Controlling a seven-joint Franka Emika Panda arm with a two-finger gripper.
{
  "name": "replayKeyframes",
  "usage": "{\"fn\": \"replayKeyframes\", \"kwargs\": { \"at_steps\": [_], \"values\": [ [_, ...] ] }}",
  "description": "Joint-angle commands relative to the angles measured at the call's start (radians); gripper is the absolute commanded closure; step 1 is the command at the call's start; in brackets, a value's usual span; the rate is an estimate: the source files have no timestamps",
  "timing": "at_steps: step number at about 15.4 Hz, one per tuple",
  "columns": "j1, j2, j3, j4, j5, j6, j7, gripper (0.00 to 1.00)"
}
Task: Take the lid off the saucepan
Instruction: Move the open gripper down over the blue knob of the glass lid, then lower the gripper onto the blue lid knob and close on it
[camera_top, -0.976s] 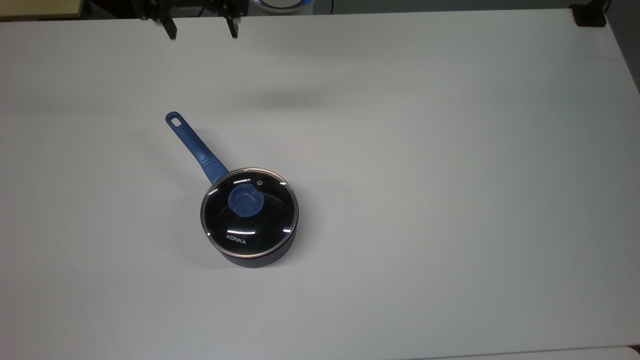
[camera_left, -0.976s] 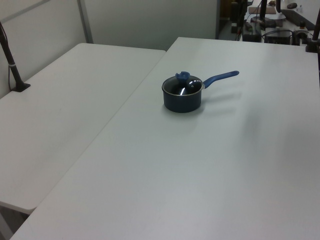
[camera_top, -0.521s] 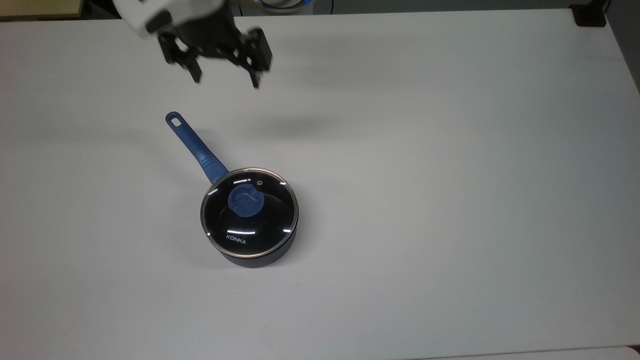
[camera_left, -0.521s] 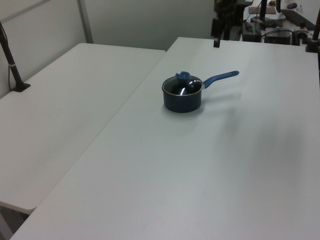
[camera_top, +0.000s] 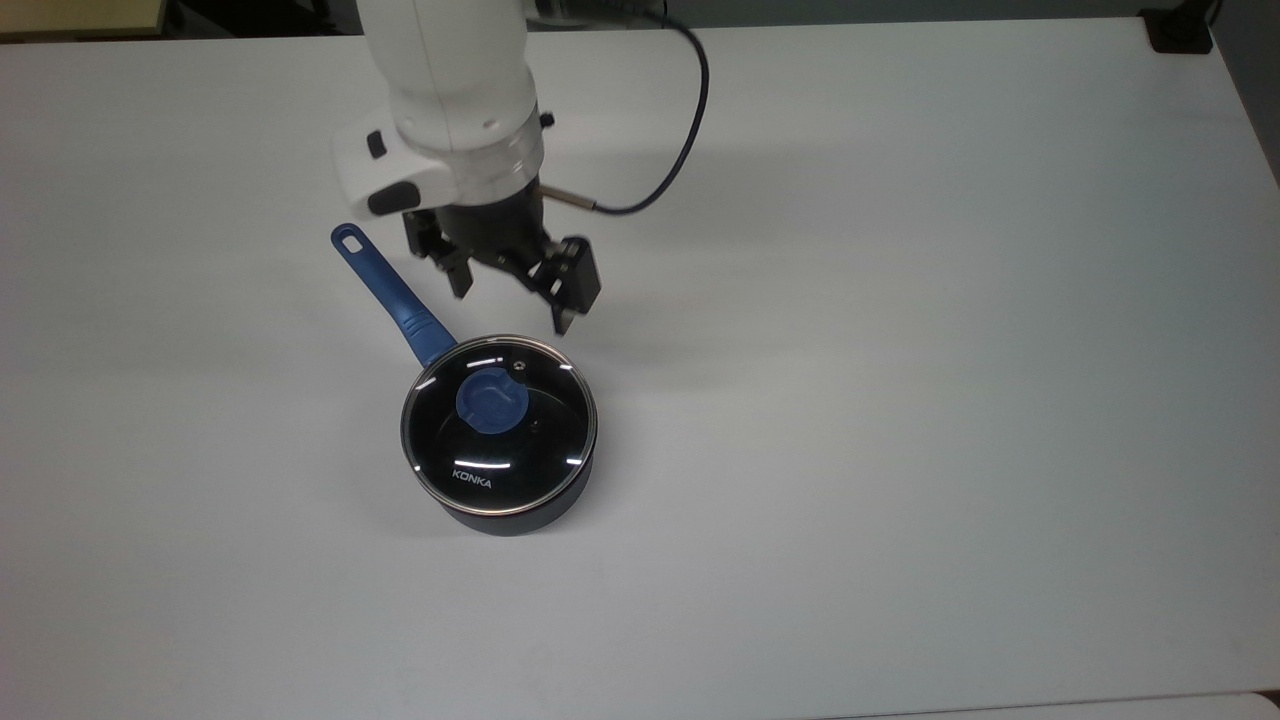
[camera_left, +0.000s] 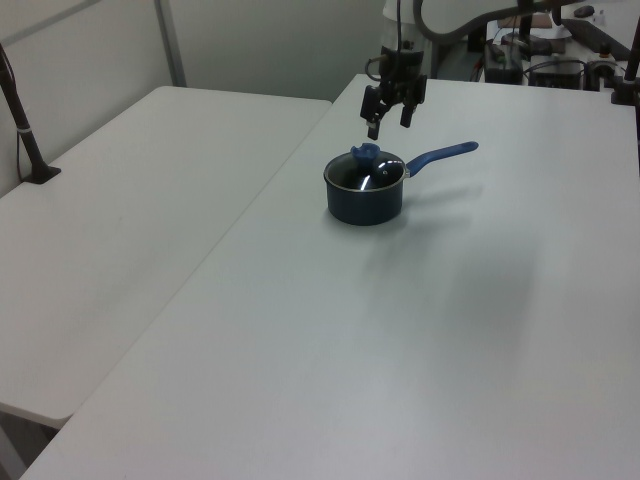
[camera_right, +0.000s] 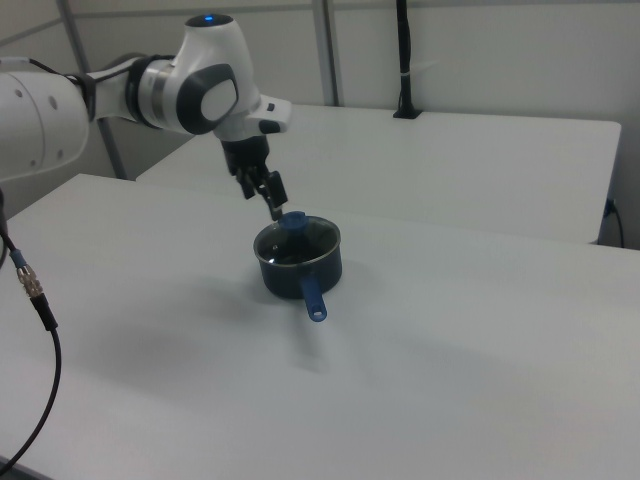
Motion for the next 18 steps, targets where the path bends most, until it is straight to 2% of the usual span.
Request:
{"fn": "replayKeyframes", "kwargs": {
  "at_steps": [1,5,8,18],
  "values": [
    [0.027,0.025,-0.051,0.022,0.003,0.089,0.022,0.0],
    [0.063,0.091,-0.051,0.024,-0.01,0.102,0.038,0.0],
    [0.076,0.136,-0.049,0.048,-0.05,0.118,0.094,0.0],
    [0.077,0.16,-0.052,0.051,-0.071,0.209,0.167,0.0]
  ]
}}
